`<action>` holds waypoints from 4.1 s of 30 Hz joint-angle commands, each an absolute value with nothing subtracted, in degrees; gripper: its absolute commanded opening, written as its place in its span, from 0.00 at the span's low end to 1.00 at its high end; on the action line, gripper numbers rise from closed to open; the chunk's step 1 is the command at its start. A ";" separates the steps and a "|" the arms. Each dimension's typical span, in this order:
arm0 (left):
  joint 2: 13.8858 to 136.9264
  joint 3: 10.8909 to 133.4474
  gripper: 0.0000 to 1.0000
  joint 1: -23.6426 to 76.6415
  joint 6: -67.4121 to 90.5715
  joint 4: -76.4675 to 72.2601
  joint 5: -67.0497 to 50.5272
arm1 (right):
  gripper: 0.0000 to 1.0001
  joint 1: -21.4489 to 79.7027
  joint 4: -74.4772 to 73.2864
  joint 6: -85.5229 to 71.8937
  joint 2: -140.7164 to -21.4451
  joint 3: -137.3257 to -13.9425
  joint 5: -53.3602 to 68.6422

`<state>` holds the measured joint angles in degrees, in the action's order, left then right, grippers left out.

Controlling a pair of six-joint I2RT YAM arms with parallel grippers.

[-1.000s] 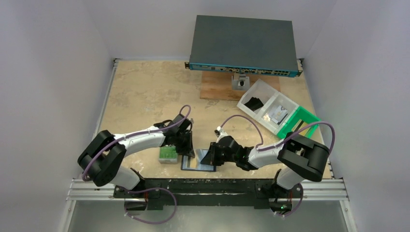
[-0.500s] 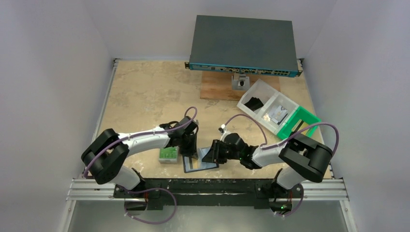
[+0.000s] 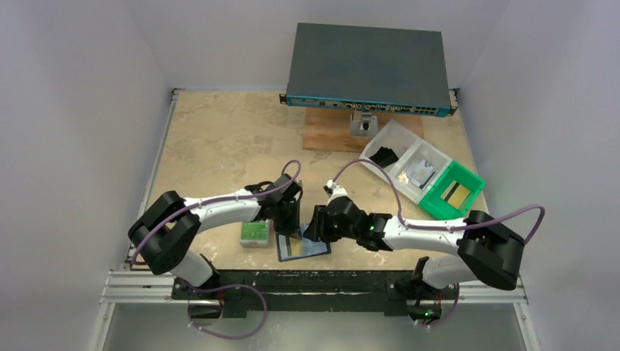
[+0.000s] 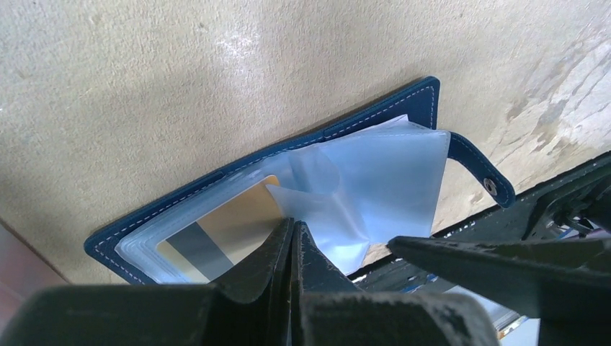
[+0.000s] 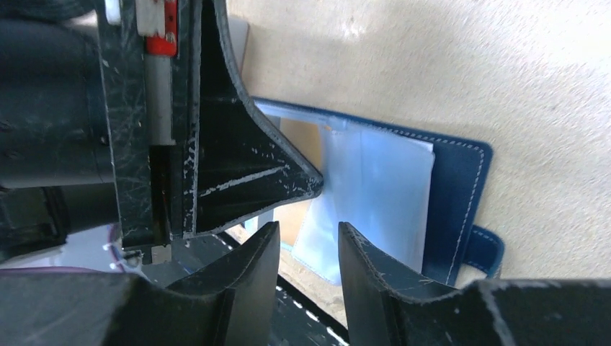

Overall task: Take the credit cards out of the card holder
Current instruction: Remove the credit card from the card holder.

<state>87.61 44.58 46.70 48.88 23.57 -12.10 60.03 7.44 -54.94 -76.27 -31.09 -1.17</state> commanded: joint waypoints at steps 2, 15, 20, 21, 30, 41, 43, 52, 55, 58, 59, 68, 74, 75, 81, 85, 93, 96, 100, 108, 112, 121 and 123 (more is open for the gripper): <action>88.80 46.35 0.00 47.02 48.71 22.68 -12.88 | 0.35 64.65 -4.11 -53.08 -80.93 -37.22 -10.97; 87.64 47.48 0.00 47.02 47.86 23.04 -14.07 | 0.18 66.00 -8.70 -55.25 -88.35 -40.67 -14.37; 84.89 48.15 0.00 46.94 46.96 25.78 -13.15 | 0.05 65.98 -7.09 -56.83 -89.32 -39.08 -11.91; 84.24 48.18 0.00 46.93 46.79 26.63 -12.60 | 0.04 65.93 -6.94 -57.05 -89.37 -38.77 -11.77; 82.74 46.06 0.00 46.67 46.56 29.69 -8.70 | 0.02 64.27 1.23 -59.21 -88.21 -33.02 -6.23; 90.50 47.70 0.00 48.02 46.75 26.59 -11.44 | 0.02 62.72 2.99 -59.60 -85.23 -30.89 -4.92; 90.57 47.49 0.00 48.40 47.17 25.61 -12.06 | 0.02 62.59 2.85 -59.36 -84.32 -30.95 -4.92; 87.70 47.99 0.00 48.71 48.64 25.47 -12.85 | 0.27 62.60 -3.88 -56.40 -76.85 -36.81 -6.95; 86.76 48.48 0.00 48.69 48.87 25.09 -13.78 | 0.32 62.58 -7.91 -56.19 -73.93 -38.68 -9.08; 86.53 49.59 0.00 49.10 48.79 24.30 -14.67 | 0.38 62.61 -11.48 -56.57 -70.88 -39.62 -11.61; 86.85 50.21 0.00 49.34 48.85 24.20 -15.04 | 0.39 62.61 -12.63 -56.78 -69.46 -39.60 -12.27; 93.80 53.84 0.02 50.95 49.85 19.81 -18.71 | 0.47 62.62 -17.00 -58.28 -62.42 -37.52 -16.19; 94.26 54.89 0.02 50.90 49.80 20.77 -17.92 | 0.46 62.67 -15.70 -56.44 -63.07 -37.42 -14.83; 93.06 54.77 0.02 50.77 49.64 21.69 -16.71 | 0.45 62.67 -14.95 -56.33 -63.55 -37.44 -13.96; 83.43 50.55 0.05 47.57 47.93 28.07 -11.55 | 0.45 62.92 -9.11 -55.07 -66.89 -37.70 -9.58; 76.95 45.11 0.06 45.11 47.06 31.40 -9.45 | 0.44 63.18 -6.07 -53.49 -71.76 -39.90 -6.03; 72.30 38.24 0.00 44.12 47.45 31.74 -8.04 | 0.41 63.22 3.40 -54.41 -82.68 -40.59 2.60; 73.05 37.20 0.00 44.12 47.66 30.65 -7.66 | 0.41 63.19 5.42 -54.59 -84.78 -40.60 3.94; 74.10 36.76 0.00 44.12 47.66 29.66 -7.58 | 0.40 63.17 6.91 -55.21 -86.40 -40.31 4.66; 75.80 37.20 0.00 44.12 47.64 27.42 -8.28 | 0.40 62.64 8.72 -56.38 -86.62 -37.64 4.41; 77.49 37.76 0.00 44.12 47.53 26.97 -8.34 | 0.40 61.66 10.93 -57.08 -87.14 -35.59 5.84; 82.02 38.38 0.00 44.12 48.20 26.91 -8.05 | 0.39 59.60 14.25 -58.48 -86.91 -31.18 7.22; 82.85 38.57 0.00 44.27 48.33 26.76 -8.27 | 0.39 58.85 16.17 -58.97 -87.11 -29.90 8.51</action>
<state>79.70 38.65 44.29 48.45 27.49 -10.50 60.18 12.34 -57.91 -87.11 -32.29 6.44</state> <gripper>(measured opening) 0.003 0.393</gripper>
